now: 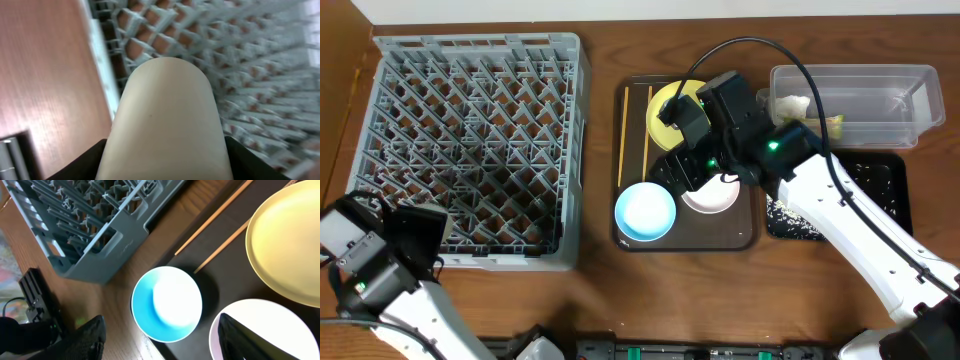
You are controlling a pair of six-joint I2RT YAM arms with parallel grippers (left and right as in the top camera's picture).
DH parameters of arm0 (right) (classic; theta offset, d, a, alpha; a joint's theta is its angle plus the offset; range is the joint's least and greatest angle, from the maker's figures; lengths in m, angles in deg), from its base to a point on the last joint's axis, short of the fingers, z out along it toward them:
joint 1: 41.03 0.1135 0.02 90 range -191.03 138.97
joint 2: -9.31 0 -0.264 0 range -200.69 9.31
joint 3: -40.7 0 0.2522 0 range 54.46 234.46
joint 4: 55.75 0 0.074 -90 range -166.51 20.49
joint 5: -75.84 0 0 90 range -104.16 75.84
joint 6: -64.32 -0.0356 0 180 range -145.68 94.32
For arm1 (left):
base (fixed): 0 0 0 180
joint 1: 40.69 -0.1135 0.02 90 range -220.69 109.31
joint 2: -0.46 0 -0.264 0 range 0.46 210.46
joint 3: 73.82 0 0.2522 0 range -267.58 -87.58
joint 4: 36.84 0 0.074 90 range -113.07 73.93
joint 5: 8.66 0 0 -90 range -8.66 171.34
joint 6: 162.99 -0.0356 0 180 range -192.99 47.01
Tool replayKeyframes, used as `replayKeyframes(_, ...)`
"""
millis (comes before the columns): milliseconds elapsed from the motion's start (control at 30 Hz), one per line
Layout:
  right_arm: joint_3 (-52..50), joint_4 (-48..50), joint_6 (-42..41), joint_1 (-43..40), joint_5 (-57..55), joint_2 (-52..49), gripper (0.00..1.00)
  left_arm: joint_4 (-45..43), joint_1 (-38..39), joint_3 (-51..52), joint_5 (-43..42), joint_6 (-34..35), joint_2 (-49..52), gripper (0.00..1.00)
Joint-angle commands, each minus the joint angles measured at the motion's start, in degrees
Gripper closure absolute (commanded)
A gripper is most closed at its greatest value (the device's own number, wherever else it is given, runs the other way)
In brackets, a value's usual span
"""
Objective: Sort waste into correct bins and load items into the dishwasher
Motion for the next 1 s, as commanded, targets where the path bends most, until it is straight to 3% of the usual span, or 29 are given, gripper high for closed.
replayKeyframes(0,0.07,-0.61,1.16,0.68,-0.35,1.33,0.30,-0.24,-0.24,-0.79,5.64,0.85,7.17,0.51)
replayKeyframes(133,0.07,-2.10,1.16,0.68,-0.33,1.33,0.30,-0.52,-0.24,-0.79,1.25,0.81,14.95,0.51)
replayKeyframes(300,0.07,-2.51,1.18,0.96,-0.35,1.33,0.30,-2.14,-0.24,-0.79,-2.49,0.76,20.13,0.36)
replayKeyframes(433,0.07,-2.67,1.18,1.01,-0.33,1.33,0.30,-2.21,-0.24,-0.79,-2.45,0.35,20.04,0.37)
replayKeyframes(467,0.07,-2.67,1.18,0.98,-0.33,1.33,0.30,-2.19,-0.24,-0.79,-2.47,0.35,20.04,0.34)
replayKeyframes(500,0.07,-2.67,1.18,0.98,-0.33,1.33,0.30,-2.16,-0.24,-0.81,-2.49,0.37,20.02,0.18)
replayKeyframes(567,0.07,-2.67,1.18,0.98,-0.33,1.33,0.30,-1.36,-0.24,-1.14,-2.58,0.35,19.91,0.05)
replayKeyframes(700,0.07,-2.38,1.53,0.98,-0.39,1.33,0.29,3.82,1.01,-6.47,-3.30,-3.04,18.71,0.01)
replayKeyframes(800,0.07,-0.66,1.36,0.94,-3.34,1.33,0.29,6.95,6.93,-12.24,-7.98,-10.71,16.83,0.01)
replayKeyframes(867,0.07,0.04,-2.71,0.74,-9.51,1.33,0.28,6.82,13.77,-13.86,-13.42,-17.70,14.67,0.02)
replayKeyframes(967,0.07,0.66,-5.38,0.07,-13.51,1.33,0.26,6.38,26.71,-13.92,-14.27,-24.76,11.19,0.02)
